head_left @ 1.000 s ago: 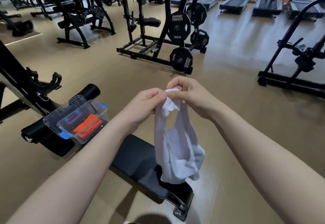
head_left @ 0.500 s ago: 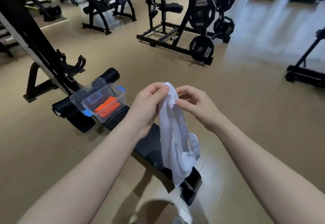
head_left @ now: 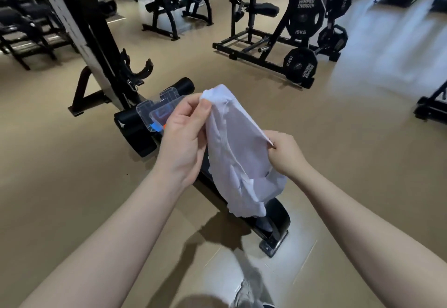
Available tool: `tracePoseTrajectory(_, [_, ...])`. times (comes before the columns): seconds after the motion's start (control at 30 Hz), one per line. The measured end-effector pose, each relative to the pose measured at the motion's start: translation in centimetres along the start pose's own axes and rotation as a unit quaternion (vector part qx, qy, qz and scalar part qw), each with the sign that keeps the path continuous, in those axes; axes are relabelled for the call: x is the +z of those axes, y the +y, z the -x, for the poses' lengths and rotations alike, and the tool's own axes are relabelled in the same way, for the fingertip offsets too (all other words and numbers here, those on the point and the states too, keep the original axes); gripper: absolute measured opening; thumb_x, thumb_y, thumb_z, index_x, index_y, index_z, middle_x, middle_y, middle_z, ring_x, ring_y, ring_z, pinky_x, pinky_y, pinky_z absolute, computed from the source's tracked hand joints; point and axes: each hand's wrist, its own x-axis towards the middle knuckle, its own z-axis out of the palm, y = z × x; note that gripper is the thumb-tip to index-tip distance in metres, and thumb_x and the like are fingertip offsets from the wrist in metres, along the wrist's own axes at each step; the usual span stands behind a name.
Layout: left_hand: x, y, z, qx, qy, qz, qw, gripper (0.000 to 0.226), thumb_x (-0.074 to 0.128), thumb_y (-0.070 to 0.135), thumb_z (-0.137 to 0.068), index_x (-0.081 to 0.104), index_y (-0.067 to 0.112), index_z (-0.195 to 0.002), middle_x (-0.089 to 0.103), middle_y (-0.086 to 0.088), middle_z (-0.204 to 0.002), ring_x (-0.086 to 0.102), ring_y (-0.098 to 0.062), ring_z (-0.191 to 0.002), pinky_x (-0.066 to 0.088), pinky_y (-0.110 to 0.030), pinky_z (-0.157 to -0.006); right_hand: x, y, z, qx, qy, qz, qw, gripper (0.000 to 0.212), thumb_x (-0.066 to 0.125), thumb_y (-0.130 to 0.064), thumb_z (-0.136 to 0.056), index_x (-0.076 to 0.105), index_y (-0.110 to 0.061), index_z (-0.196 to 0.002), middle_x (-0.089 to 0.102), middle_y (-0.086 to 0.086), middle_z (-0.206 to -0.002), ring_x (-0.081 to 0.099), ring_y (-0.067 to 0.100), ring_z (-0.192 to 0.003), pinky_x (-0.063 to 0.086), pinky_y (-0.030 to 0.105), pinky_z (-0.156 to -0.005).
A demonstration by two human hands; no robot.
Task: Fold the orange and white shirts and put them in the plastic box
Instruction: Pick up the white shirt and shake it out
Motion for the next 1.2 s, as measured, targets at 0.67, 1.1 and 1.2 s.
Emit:
tracePoseTrajectory(0.67, [-9.7, -3.5, 7.1, -0.221, 0.252, 0.041, 0.941, 0.012, 0.053, 0.012, -0.093, 0.054, 0.010, -0.081, 0.057, -0.004, -0.072, 0.062, -0.006, -0.048, 0.054, -0.018, -0.051, 1.8, 1.3, 8.7, 0.391, 0.049, -0.450, 0.801, 0.017, 0.037, 0.003, -0.085, 0.046, -0.010, -0.081, 0.041, 0.004, -0.072, 0.040, 0.019, -0.057, 0.033, 0.028, -0.055])
tracePoseTrajectory(1.1, [-3.7, -10.7, 1.2, -0.191, 0.045, -0.377, 0.905, 0.014, 0.065, 0.005, -0.079, 0.068, 0.019, -0.078, 0.065, -0.001, -0.076, 0.059, -0.017, -0.077, 0.049, -0.031, -0.074, -3.9, 12.2, 2.1, 0.238, 0.132, -0.200, 0.941, 0.027, 0.047, -0.001, -0.086, 0.059, -0.001, -0.110, 0.062, 0.007, -0.087, 0.055, 0.015, -0.074, 0.043, 0.025, -0.063])
tracePoseTrajectory(1.2, [-2.0, -13.0, -0.9, -0.209, 0.037, -0.401, 0.891, 0.015, 0.062, 0.005, -0.078, 0.070, 0.016, -0.072, 0.065, -0.001, -0.072, 0.056, -0.016, -0.071, 0.049, -0.036, -0.075, -5.5, 14.8, -0.4, 0.170, 0.073, 0.019, 0.982, 0.017, 0.050, -0.007, -0.087, 0.064, -0.001, -0.094, 0.064, 0.017, -0.087, 0.052, 0.024, -0.075, 0.032, 0.028, -0.060])
